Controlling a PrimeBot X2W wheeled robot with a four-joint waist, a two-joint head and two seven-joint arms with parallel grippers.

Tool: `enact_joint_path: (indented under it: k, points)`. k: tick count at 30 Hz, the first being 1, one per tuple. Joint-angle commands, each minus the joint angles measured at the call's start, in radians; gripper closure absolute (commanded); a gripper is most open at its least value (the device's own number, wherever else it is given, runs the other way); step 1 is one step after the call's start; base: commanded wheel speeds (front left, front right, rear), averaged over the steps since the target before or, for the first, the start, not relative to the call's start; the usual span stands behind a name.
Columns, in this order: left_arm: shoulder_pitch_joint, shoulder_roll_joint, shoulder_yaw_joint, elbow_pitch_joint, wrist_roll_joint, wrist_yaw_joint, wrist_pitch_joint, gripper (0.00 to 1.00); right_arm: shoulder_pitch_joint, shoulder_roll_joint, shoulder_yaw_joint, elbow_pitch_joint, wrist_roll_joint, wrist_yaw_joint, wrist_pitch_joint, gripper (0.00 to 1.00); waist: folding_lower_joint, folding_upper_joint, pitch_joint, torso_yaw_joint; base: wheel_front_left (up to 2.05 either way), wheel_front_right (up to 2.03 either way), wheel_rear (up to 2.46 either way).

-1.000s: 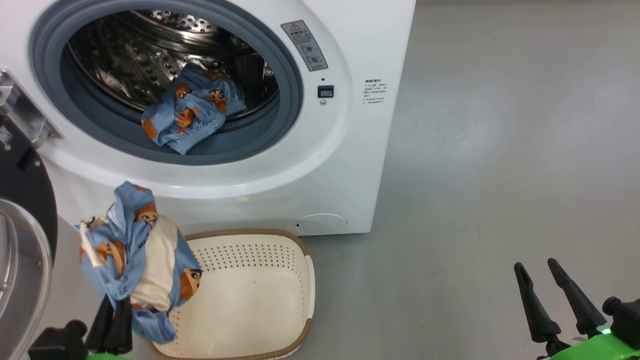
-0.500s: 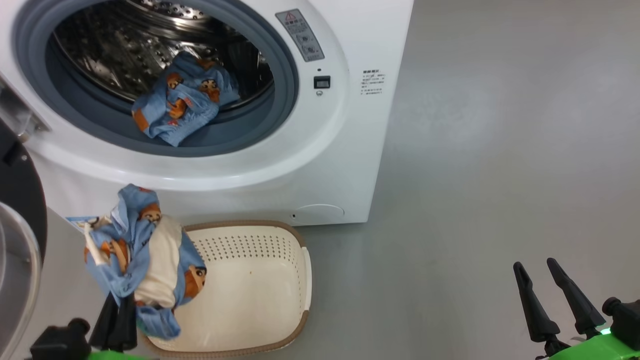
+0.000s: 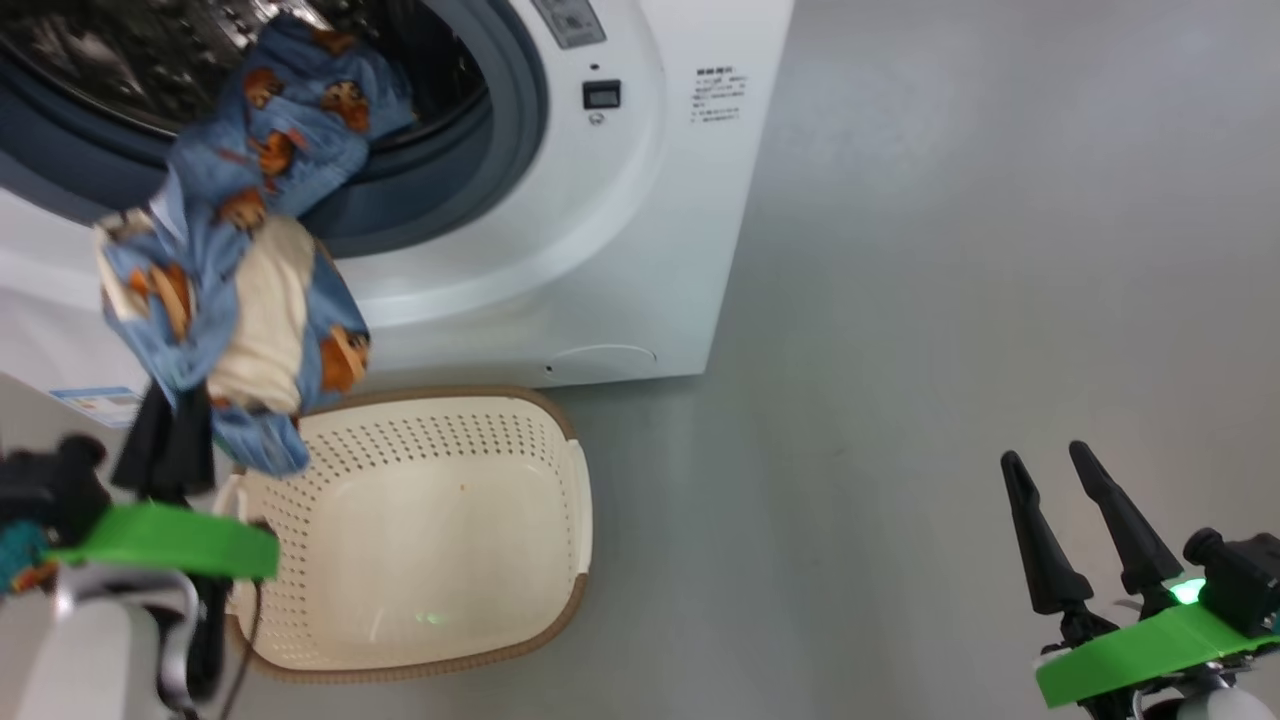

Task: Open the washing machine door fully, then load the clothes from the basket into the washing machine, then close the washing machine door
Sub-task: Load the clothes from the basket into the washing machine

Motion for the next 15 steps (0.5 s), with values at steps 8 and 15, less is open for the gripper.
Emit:
enact_joint_path:
  k: [8, 15]
  points:
    - [-0.301, 0.125, -0.036, 0.232, -0.047, -0.002, -0.009, 1.00, -0.074, 0.019, 0.060, -0.022, -0.011, 0.002, -0.012, 0.00, 0.0000, 0.0000, 0.100, -0.071, 0.00, 0.00, 0.00]
    - [-0.502, 0.193, -0.059, 0.484, -0.041, -0.002, -0.009, 1.00, -0.122, 0.046, 0.109, -0.016, -0.008, 0.002, -0.012, 0.00, 0.0000, 0.0000, 0.153, -0.138, 0.00, 0.00, 0.00]
